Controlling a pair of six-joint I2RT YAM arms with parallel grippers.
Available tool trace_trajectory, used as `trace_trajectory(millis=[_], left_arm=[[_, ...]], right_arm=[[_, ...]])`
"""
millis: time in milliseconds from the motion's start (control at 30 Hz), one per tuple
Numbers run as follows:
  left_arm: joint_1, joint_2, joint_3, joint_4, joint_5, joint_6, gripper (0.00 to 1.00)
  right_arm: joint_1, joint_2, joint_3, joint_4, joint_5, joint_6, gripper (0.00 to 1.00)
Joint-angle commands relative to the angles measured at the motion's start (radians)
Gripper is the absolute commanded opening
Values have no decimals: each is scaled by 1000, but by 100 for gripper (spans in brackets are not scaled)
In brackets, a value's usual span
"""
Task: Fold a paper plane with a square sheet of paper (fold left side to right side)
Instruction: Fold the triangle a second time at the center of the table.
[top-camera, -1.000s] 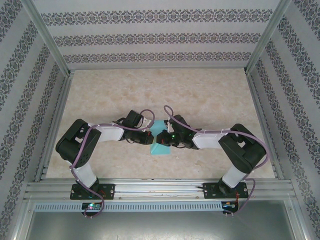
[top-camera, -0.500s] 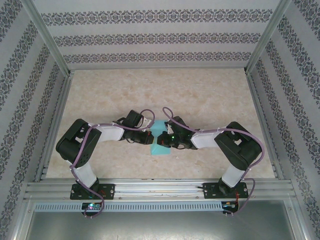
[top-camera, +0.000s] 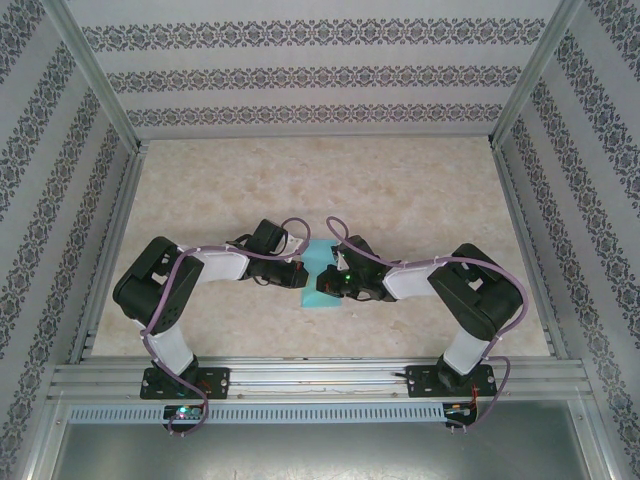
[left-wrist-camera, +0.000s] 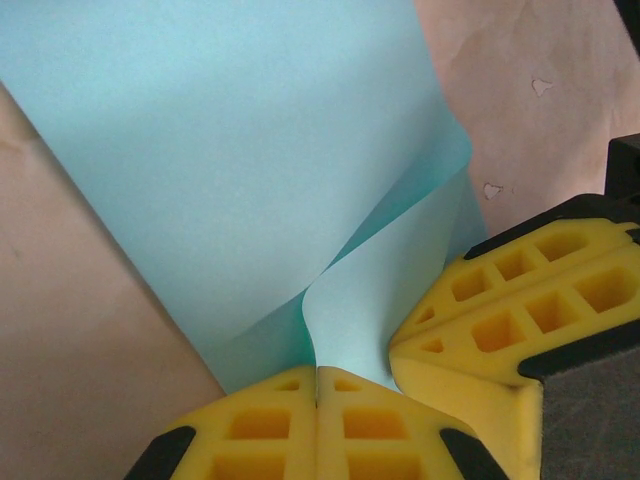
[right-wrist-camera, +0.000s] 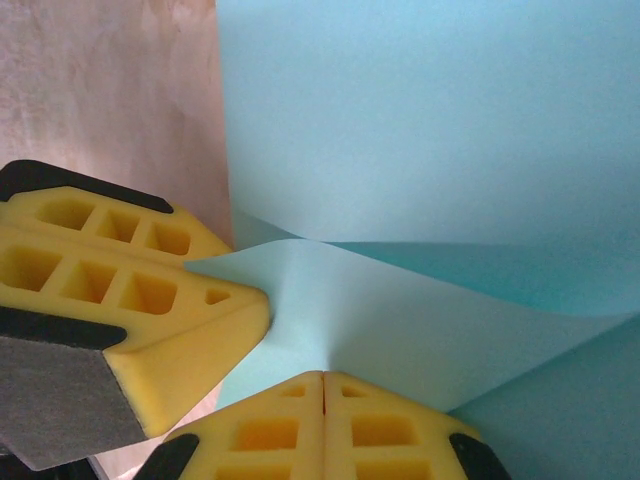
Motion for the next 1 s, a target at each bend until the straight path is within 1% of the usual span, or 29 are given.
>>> trace_trajectory(millis=[0, 167, 300, 400, 467, 633, 733, 967], left_arm=[[14, -6, 14, -40, -39, 7, 8], [32, -104, 52, -80, -56, -12, 19], [49, -194, 48, -146, -84, -9, 22], [49, -261, 18, -196, -69, -23, 19], [44, -307, -24, -197, -27, -66, 16], [8, -382, -140, -107, 86, -215, 12], [-29, -380, -172, -49, 122, -282, 10], [-86, -292, -142, -3, 130, -300, 7]], right_arm=[[4, 16, -47, -50, 32, 8, 0], [5, 5, -63, -41, 33, 9, 0], [7, 2, -58, -36, 30, 7, 0], [10, 3, -52, -33, 26, 7, 0], [12, 2, -50, -33, 24, 6, 0], [14, 2, -52, -32, 23, 6, 0], [15, 5, -55, -30, 21, 6, 0], [15, 6, -61, -31, 23, 8, 0]])
